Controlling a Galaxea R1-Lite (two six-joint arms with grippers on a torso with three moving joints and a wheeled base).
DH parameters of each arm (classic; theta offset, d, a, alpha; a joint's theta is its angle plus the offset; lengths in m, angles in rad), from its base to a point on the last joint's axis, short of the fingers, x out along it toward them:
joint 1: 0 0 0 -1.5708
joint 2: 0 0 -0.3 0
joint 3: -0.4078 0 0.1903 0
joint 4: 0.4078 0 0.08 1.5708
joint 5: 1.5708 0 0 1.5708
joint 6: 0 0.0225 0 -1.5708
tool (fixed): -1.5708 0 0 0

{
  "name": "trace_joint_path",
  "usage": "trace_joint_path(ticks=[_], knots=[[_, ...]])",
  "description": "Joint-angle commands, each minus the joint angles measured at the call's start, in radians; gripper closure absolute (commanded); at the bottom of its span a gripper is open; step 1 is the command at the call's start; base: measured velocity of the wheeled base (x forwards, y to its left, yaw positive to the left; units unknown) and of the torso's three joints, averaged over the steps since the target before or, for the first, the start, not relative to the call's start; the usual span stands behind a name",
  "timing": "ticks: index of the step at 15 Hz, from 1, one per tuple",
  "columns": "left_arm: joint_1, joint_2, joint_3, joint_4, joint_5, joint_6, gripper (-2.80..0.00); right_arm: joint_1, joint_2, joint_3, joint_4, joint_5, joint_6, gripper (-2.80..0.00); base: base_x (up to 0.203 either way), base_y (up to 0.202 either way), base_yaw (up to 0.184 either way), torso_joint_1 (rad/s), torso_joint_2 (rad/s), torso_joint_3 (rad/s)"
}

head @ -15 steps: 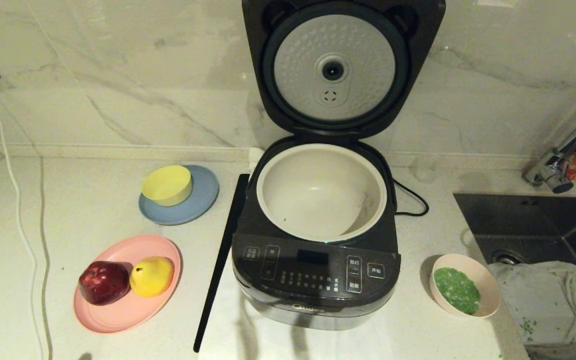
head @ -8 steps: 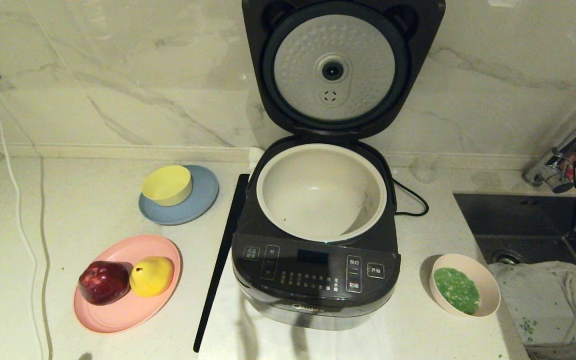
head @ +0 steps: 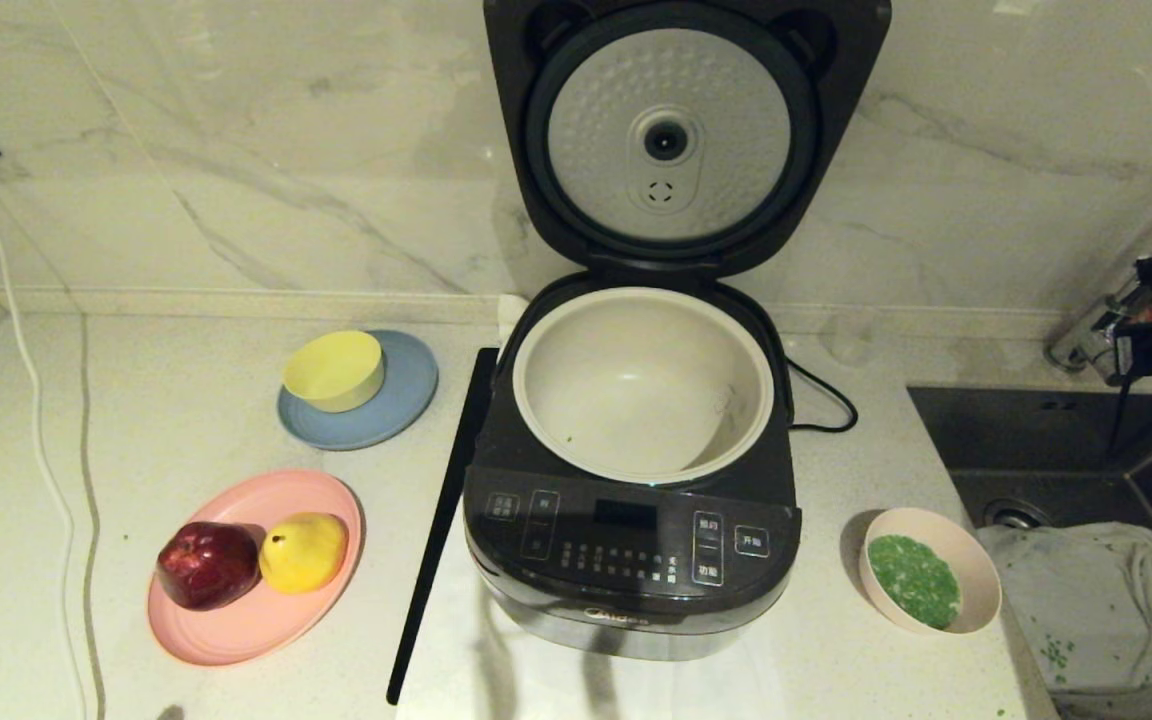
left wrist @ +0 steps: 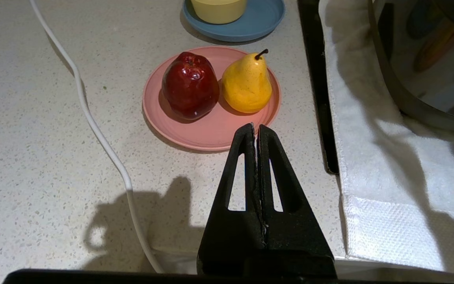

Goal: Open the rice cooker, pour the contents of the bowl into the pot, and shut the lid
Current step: Turn on the tap

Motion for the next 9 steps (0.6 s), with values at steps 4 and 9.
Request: trace_joint_path(ticks=[4,9], knots=[[0.0,0.0,0.009,-0.001,0.0,0.0,0.0,0.006,0.103,-0.105,0.01,-0.004,0.001,0.0,0.0,0.0,0.0,0.0,0.0,0.0],[0.001,0.0,0.009,-0.001,0.0,0.0,0.0,0.012,0.172,-0.231,0.051,-0.009,0.002,0.0,0.0,0.0,0.0,0.0,0.0,0.0]])
